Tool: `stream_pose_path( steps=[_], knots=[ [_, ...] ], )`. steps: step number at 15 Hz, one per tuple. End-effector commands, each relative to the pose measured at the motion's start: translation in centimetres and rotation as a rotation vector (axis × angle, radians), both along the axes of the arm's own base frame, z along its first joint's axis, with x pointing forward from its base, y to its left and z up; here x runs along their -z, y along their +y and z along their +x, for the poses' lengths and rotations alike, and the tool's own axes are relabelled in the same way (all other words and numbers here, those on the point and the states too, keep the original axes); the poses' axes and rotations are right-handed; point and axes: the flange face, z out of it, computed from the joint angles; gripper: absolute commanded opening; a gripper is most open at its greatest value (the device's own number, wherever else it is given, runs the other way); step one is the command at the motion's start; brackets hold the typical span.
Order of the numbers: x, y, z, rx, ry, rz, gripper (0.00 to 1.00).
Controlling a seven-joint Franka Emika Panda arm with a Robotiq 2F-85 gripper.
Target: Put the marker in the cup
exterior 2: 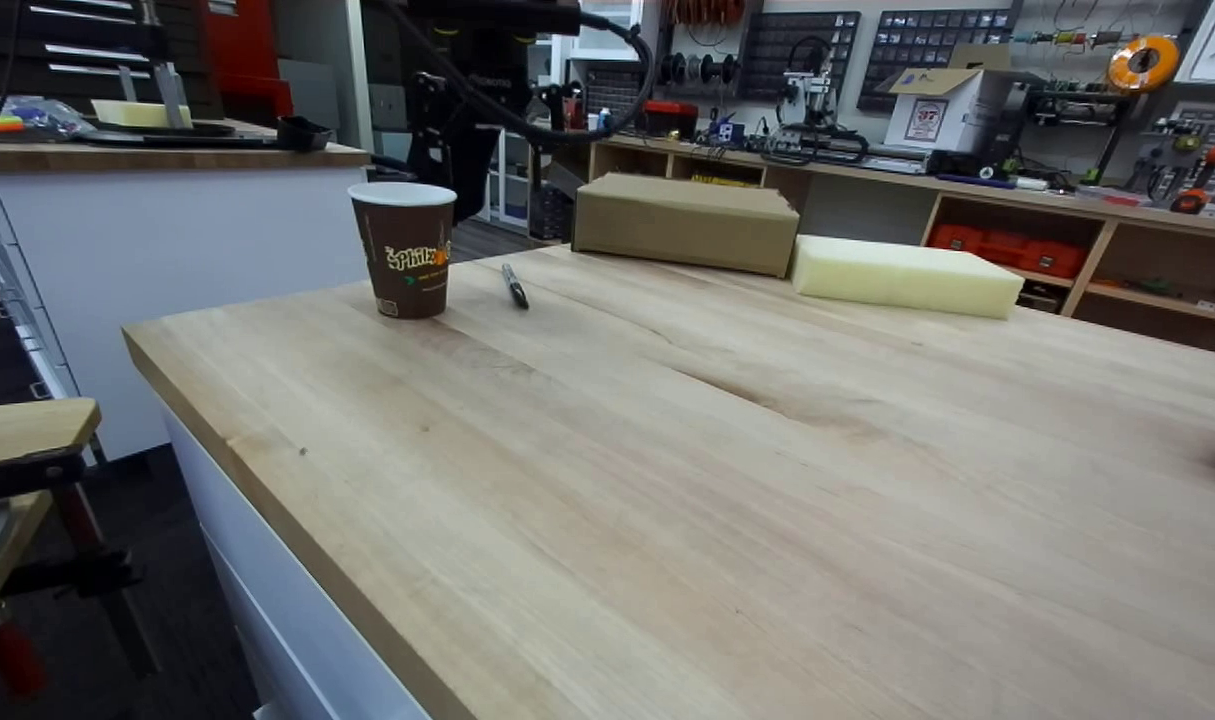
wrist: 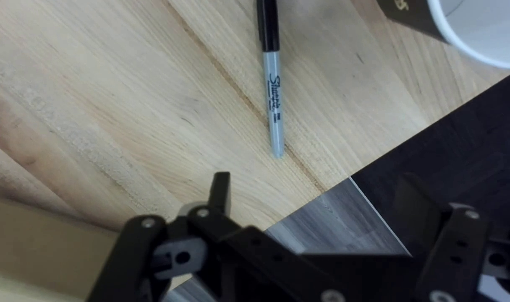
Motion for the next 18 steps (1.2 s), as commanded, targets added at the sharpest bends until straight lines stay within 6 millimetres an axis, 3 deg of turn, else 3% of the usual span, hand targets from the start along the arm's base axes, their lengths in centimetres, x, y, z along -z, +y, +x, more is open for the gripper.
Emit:
stream_pose_path(
  steps=[1, 6, 18],
  knots=[
    [1.6, -0.7, 0.7, -0.010, 0.077, 0.054, 1.00],
    [3.7, -1.5, 1.2, 0.002, 0.128, 0.040, 1.00],
    [6.3, -1.3, 2.7, -0.032, 0.163, -0.061, 1.00]
  ],
)
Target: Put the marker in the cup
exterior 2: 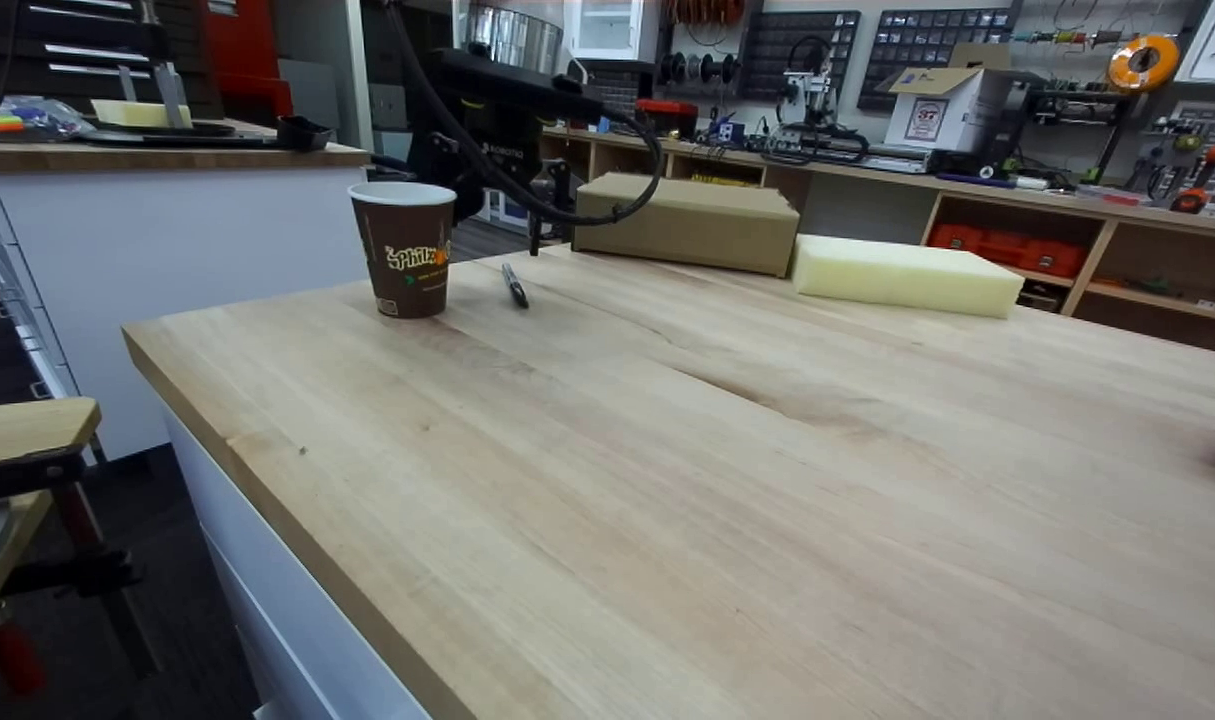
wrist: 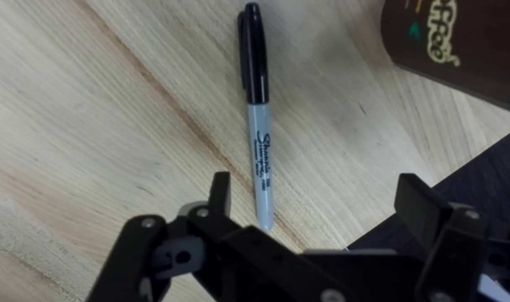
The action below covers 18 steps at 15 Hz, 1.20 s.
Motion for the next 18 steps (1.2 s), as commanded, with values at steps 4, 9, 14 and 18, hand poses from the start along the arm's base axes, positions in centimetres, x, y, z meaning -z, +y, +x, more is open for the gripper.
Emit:
stream_pose_path(
  steps=[4, 9, 14, 18],
  knots=[
    [1.3, -0.1, 1.2, -0.003, 0.003, -0.042, 1.00],
    [2.9, 0.0, 1.4, -0.008, 0.016, -0.042, 0.75],
    [2.6, 0.1, 1.8, -0.013, 0.005, -0.055, 0.44],
    [2.1, 0.2, 2.0, -0.016, -0.010, -0.066, 0.18]
  ],
)
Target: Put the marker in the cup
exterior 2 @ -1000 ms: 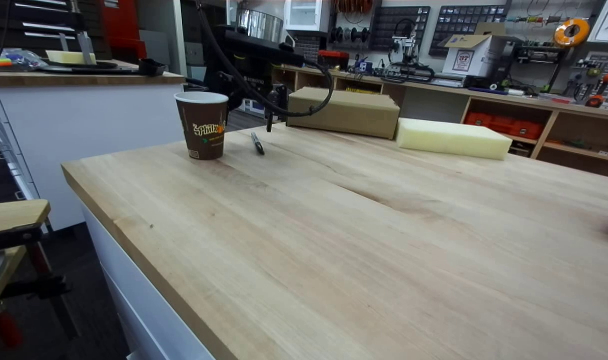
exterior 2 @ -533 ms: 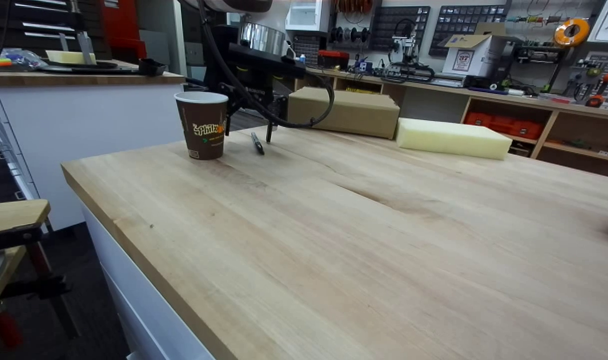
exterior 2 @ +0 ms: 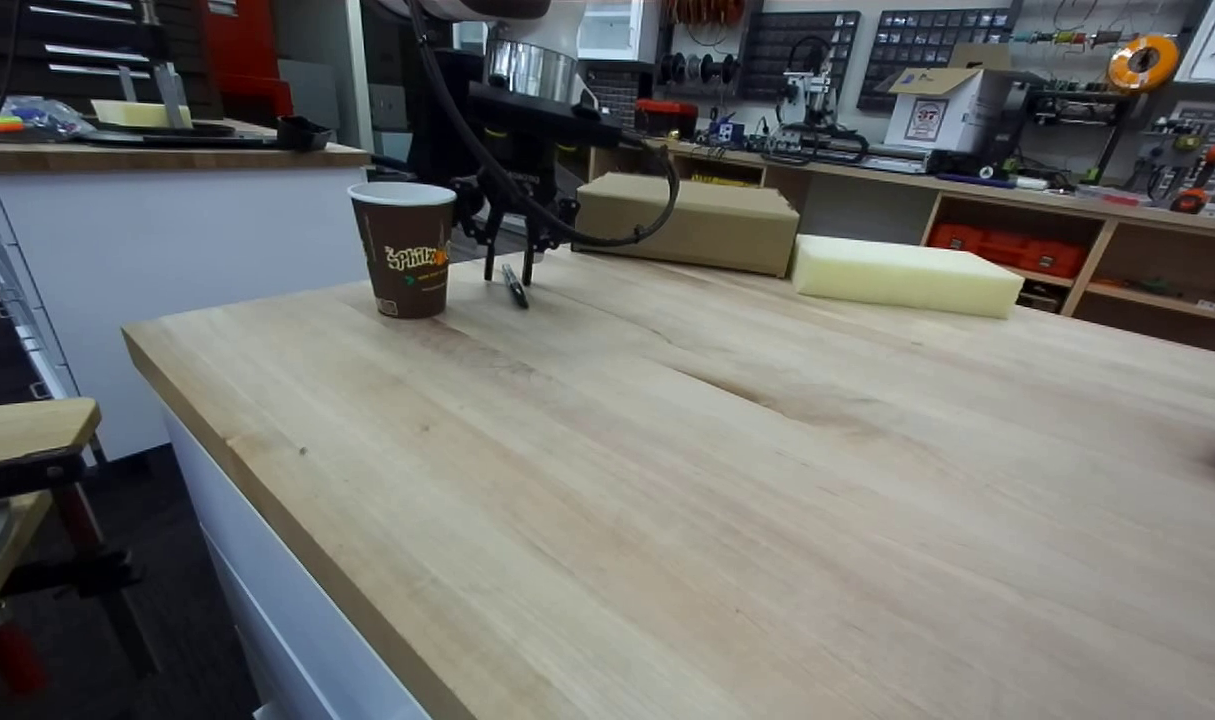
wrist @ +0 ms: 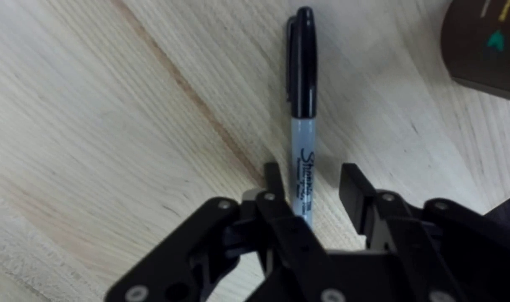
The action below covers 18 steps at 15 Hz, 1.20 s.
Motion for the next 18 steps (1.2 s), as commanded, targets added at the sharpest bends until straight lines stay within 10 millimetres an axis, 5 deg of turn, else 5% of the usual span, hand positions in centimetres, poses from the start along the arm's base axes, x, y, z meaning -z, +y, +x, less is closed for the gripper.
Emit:
stream_pose_path(
  steps=[1, 4, 18],
  knots=[
    [-0.3, 0.2, 0.3, 0.015, -0.011, -0.024, 0.10],
    [-0.6, 0.3, 0.2, 0.018, -0.015, -0.037, 0.00],
    [-5.4, 2.8, -1.0, -0.018, 0.034, -0.084, 0.03]
  ],
)
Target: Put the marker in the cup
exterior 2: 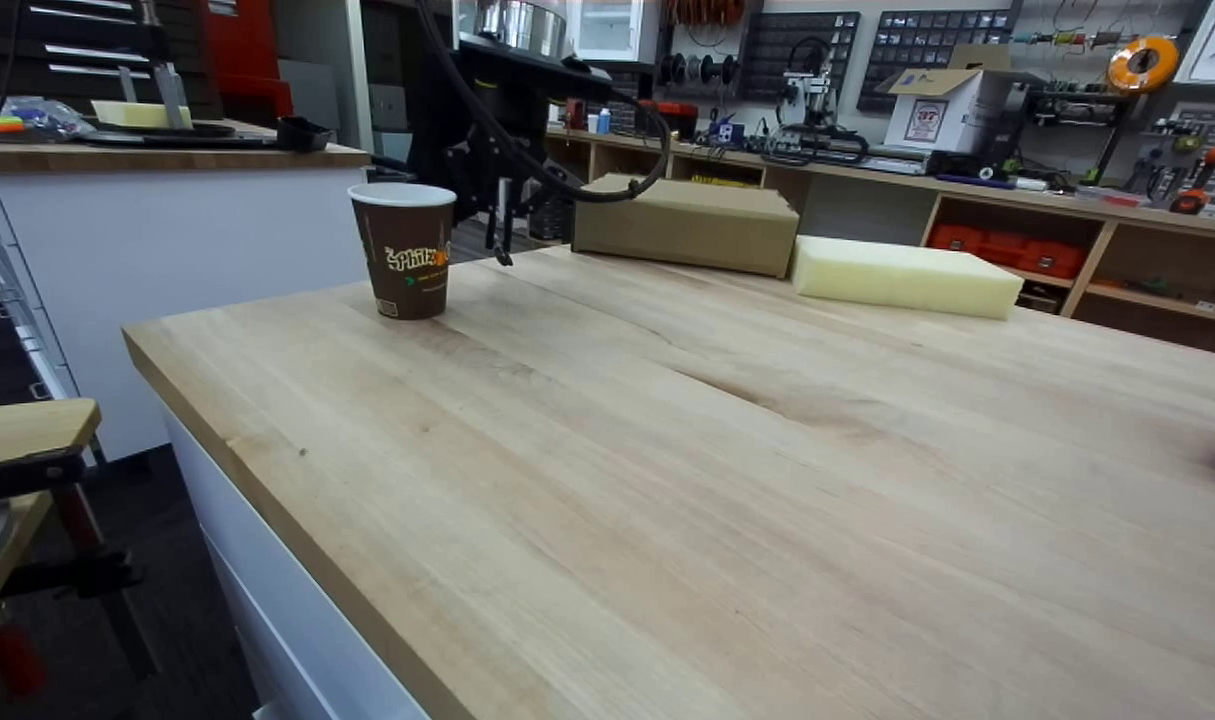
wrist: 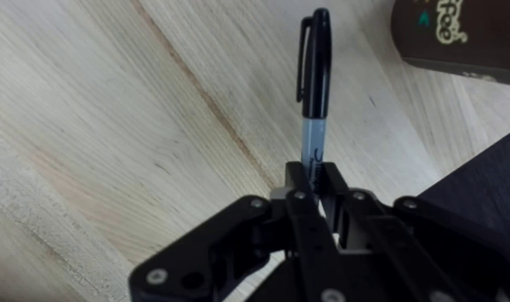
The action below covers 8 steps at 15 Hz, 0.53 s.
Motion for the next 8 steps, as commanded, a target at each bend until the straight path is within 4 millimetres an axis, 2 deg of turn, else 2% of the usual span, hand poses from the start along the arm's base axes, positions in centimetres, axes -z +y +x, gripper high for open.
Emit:
stream_pose_path(
  steps=[1, 8],
  knots=[
    [-2.2, 0.6, -0.7, -0.001, 0.018, -0.041, 0.03],
    [-3.3, 1.0, -0.8, -0.022, 0.036, -0.058, 0.03]
  ],
)
